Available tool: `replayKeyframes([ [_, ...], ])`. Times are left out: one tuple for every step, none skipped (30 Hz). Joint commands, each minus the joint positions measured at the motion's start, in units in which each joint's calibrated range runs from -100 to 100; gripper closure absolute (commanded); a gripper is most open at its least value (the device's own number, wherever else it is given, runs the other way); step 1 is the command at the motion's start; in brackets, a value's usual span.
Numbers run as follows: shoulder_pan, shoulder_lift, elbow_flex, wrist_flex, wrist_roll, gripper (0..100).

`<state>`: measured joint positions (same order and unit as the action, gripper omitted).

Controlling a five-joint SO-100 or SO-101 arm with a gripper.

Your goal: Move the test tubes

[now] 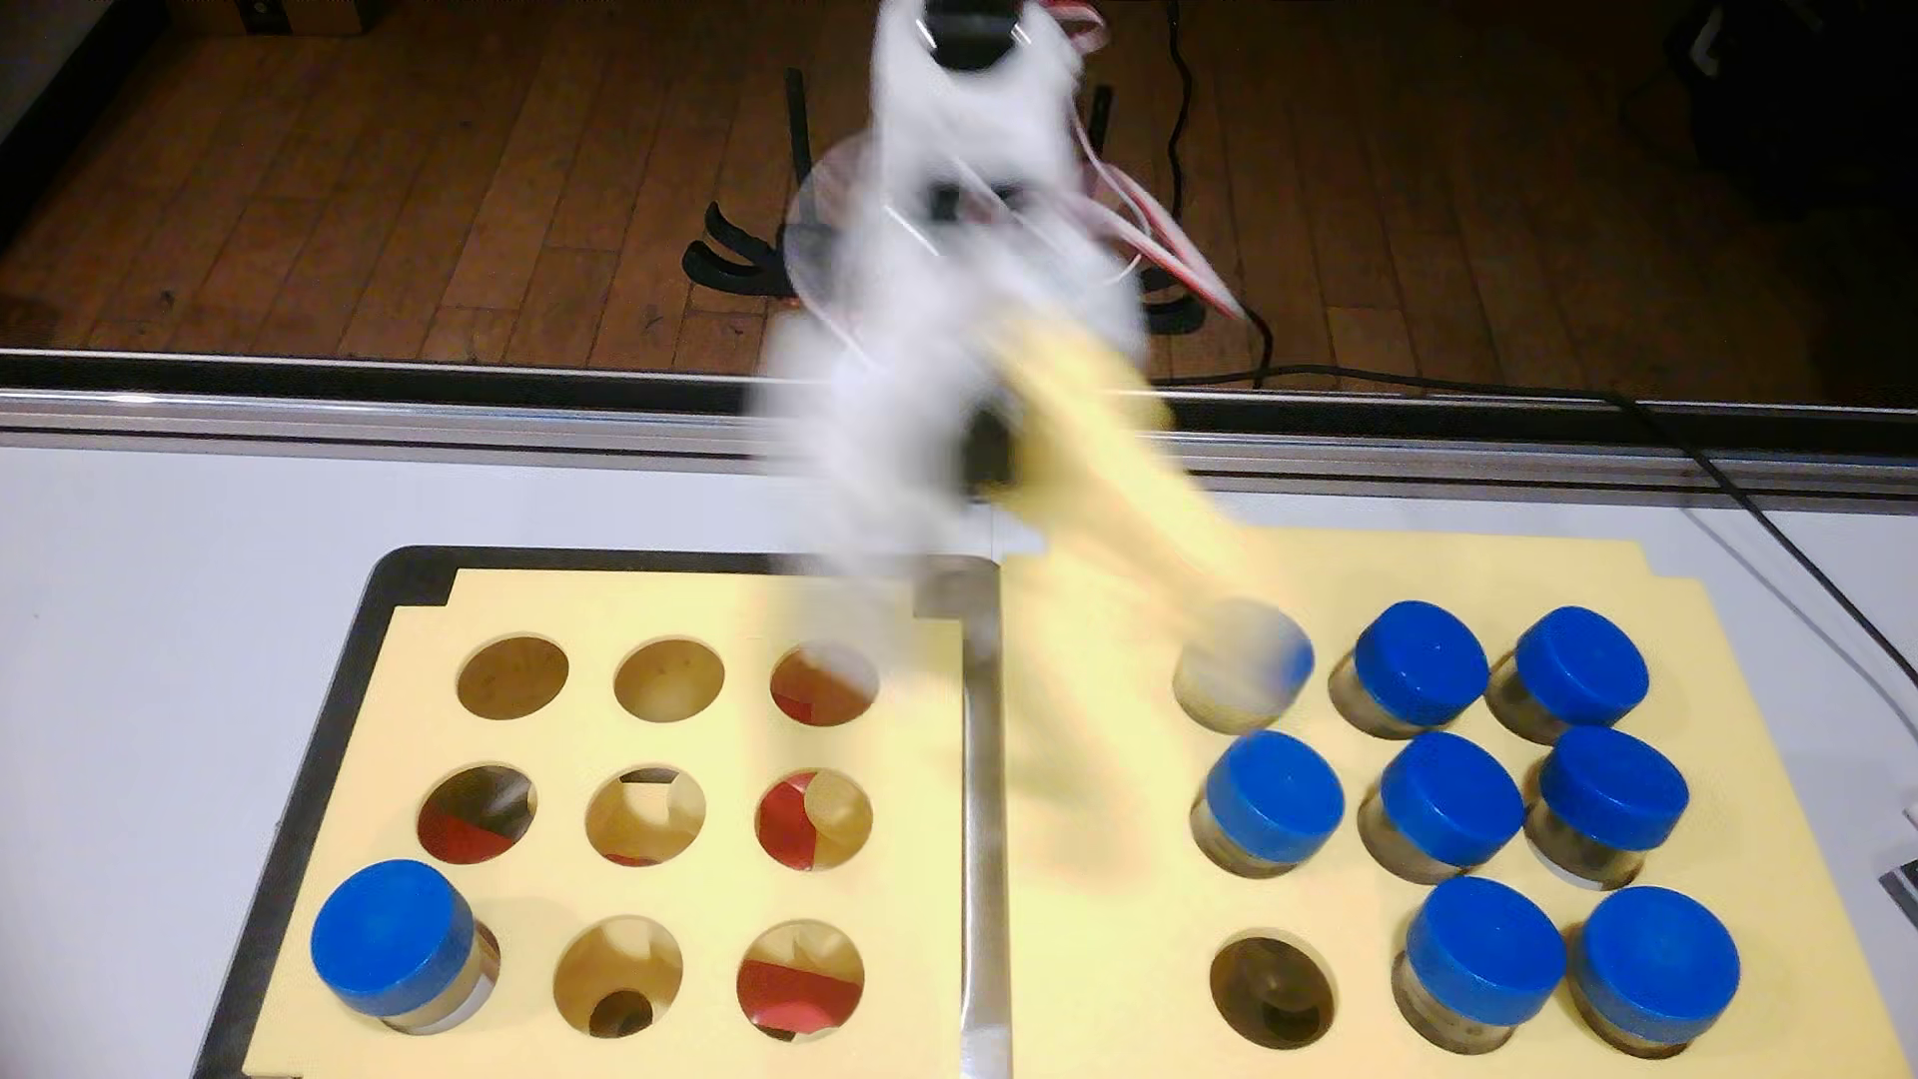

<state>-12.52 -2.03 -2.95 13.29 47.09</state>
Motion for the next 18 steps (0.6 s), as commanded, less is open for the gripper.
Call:
replayKeyframes([
  [11.0, -12.2, 12.3, -0.5, 0.2, 65],
  [12.5, -13.6, 15.8, -0.5, 0.2, 65],
  [14.0, -14.9, 19.6, -0.5, 0.1, 65],
  [15.9, -16.6, 25.9, -0.7, -0.1, 65],
  [16.6, -16.9, 28.3, -0.7, -0.1, 65],
  [17.1, -16.9, 30.1, -0.8, -0.2, 65],
  [17.5, -16.9, 31.1, -0.8, -0.2, 65],
  [17.9, -16.3, 31.7, -1.0, -0.2, 65],
  [18.5, -14.1, 31.4, -1.2, -0.2, 65],
  [18.6, -12.8, 30.8, -1.2, -0.2, 65],
  [18.7, -11.3, 29.6, -1.2, -0.2, 65],
  [18.7, -9.7, 28.2, -1.2, -0.1, 65],
  [18.7, -8.2, 26.8, -1.2, -0.1, 65],
  [18.8, -5.0, 23.2, -1.2, 0.0, 65],
  [18.8, -3.6, 21.3, -1.2, 0.0, 65],
  [18.9, -2.2, 19.6, -1.2, 0.0, 65],
  [18.9, -0.7, 18.1, -1.2, 0.0, 65],
  [18.9, 0.7, 16.7, -1.2, 0.0, 65],
])
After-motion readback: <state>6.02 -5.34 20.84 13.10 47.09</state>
